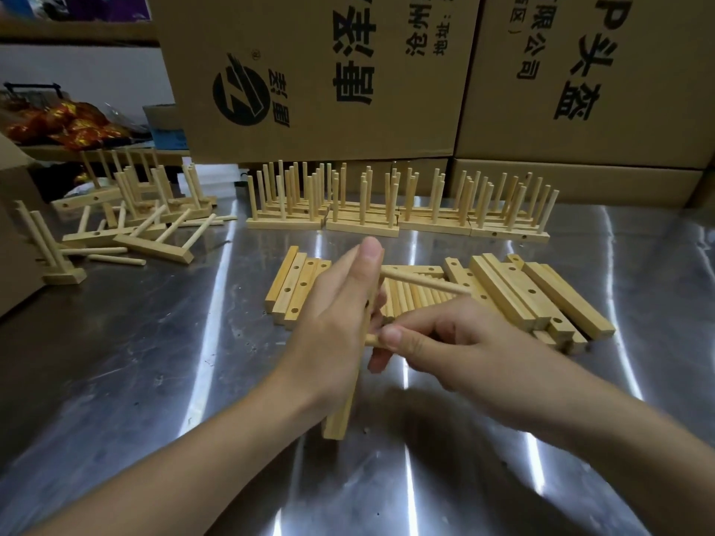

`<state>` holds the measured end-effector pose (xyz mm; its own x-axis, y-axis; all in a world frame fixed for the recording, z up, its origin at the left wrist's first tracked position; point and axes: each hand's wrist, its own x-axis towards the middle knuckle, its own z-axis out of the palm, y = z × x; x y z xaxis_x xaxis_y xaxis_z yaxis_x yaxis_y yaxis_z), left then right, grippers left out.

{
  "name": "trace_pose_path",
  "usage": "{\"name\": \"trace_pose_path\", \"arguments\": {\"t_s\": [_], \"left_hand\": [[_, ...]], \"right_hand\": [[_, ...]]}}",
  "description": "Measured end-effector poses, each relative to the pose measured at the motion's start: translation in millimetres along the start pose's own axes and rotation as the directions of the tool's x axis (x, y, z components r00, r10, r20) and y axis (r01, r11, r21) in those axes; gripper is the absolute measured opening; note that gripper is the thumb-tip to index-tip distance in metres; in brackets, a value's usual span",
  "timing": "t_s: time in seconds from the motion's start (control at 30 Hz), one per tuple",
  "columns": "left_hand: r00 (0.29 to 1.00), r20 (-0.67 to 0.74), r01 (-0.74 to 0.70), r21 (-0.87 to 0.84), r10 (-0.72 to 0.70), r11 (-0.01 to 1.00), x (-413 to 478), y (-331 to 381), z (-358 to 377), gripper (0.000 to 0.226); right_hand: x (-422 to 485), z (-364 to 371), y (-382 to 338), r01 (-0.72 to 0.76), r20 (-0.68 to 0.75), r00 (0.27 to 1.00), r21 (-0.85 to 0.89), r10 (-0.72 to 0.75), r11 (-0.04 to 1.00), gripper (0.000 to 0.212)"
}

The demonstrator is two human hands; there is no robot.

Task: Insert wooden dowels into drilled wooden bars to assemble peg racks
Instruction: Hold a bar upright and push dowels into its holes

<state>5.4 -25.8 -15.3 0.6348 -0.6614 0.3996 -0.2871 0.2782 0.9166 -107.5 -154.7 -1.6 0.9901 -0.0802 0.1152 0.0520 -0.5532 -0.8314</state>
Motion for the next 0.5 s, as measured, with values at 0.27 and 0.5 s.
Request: {"name": "trace_pose_path", "arguments": {"t_s": [0.27,0.5], "left_hand": [[0.997,0.081,-0.008,-0.009,0.008,1.000,7,-1,-10,0.062],[0.995,0.087,0.046,0.028,-0.048,0.999,11,-4,-15,0.051]], "right_hand": [[1,6,5,0.039,-0.034,0.999,0.020,-0.039,0.999,0.031],[1,11,6,0.022,-0.018,1.000,0.058,-0.021,0.998,0.029]]}}
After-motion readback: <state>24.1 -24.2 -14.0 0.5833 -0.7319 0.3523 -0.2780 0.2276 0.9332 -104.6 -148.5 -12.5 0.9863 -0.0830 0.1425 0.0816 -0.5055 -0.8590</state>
